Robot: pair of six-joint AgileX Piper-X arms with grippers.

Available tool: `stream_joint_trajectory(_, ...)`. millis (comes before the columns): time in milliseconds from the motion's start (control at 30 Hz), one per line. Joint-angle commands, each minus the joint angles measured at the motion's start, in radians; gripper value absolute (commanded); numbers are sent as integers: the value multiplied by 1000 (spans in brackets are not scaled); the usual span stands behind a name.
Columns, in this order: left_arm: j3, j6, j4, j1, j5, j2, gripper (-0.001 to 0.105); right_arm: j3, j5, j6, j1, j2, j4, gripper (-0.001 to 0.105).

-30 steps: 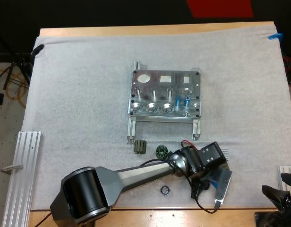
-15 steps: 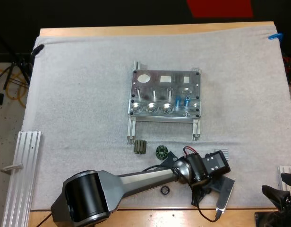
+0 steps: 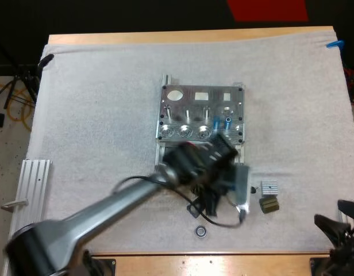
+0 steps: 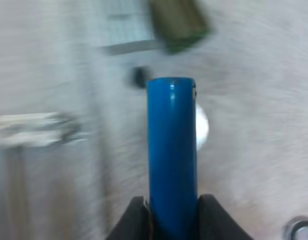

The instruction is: Load cells from left to right

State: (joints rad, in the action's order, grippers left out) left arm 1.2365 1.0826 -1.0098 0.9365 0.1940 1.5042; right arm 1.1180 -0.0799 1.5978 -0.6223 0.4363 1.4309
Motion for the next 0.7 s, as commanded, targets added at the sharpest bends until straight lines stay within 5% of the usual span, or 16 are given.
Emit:
stream_joint_trajectory(0, 8, 11, -12, -28, 30, -56, 0, 2, 8, -14, 2, 30, -31, 58)
stream_joint_trajectory(267, 8, 11, -43, -85, 120, -250, 0, -41, -78, -17, 2, 200, -231, 58)
stream_joint_trajectory(667, 8, 4, -74, -85, 139, -367, 0, -52, -521, -17, 2, 452, -539, 58)
